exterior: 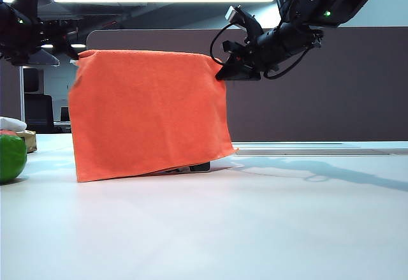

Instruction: Pick up the cloth from the table and use it to cover the mirror.

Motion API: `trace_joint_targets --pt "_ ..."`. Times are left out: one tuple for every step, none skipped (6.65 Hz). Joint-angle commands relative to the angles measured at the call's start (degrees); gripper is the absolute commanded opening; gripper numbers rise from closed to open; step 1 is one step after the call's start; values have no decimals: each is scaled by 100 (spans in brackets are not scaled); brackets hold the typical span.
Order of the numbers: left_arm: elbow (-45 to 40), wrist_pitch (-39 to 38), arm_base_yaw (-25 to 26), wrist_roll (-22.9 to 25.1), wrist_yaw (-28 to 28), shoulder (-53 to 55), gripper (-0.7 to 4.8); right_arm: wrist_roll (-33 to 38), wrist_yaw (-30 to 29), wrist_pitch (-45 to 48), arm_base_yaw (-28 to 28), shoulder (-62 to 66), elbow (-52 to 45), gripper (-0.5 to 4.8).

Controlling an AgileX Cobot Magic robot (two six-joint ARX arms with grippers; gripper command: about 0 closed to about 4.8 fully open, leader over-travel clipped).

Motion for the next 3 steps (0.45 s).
trace_joint_targets --pt "17 61 129 -17 -166 -35 247 -22 4 -199 0 -31 15 -1" --pt "17 -7 160 -13 -190 -35 247 -22 22 -420 0 -31 15 -1" --pt "17 -243 160 7 -190 -35 247 -22 140 -470 0 -31 15 -1"
